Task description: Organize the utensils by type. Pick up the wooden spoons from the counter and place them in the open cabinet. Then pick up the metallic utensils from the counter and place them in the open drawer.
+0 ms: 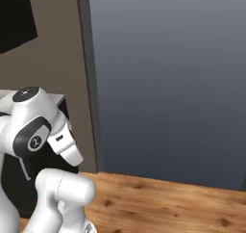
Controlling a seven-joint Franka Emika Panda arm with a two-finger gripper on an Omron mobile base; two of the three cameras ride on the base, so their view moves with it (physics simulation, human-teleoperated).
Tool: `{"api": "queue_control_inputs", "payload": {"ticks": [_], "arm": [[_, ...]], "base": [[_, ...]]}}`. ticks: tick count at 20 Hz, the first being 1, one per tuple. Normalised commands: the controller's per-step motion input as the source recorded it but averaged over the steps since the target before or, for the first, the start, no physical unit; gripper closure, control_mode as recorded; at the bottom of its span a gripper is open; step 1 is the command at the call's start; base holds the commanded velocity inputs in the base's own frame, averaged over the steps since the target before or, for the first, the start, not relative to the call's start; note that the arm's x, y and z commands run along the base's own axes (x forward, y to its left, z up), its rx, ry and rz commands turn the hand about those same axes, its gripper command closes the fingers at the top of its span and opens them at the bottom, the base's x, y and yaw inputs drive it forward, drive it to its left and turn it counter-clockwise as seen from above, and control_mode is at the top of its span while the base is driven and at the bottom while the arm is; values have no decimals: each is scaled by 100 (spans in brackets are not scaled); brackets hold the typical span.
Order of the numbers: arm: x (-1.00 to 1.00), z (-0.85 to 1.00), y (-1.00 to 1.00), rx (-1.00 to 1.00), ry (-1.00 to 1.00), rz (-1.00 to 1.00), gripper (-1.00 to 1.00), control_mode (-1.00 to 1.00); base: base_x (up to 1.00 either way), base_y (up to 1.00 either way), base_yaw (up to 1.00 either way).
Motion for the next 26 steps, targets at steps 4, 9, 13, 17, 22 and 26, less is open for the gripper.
{"api": "queue_control_inputs", "payload": {"ticks": [4, 9, 13, 17, 22, 26], "arm": [[0, 0, 0, 0, 0, 0, -100, 100], [0, 0, 0, 0, 0, 0, -100, 100], [0, 0, 0, 0, 0, 0, -100, 100], [0, 0, 0, 0, 0, 0, -100, 100], [0, 0, 0, 0, 0, 0, -100, 100], [0, 0, 0, 0, 0, 0, -100, 100]], "base": [[-48, -50, -42], [-14, -80, -40], [0, -96, -26], [0, -100, -22], [3, -99, -16], [10, -99, -10]]}}
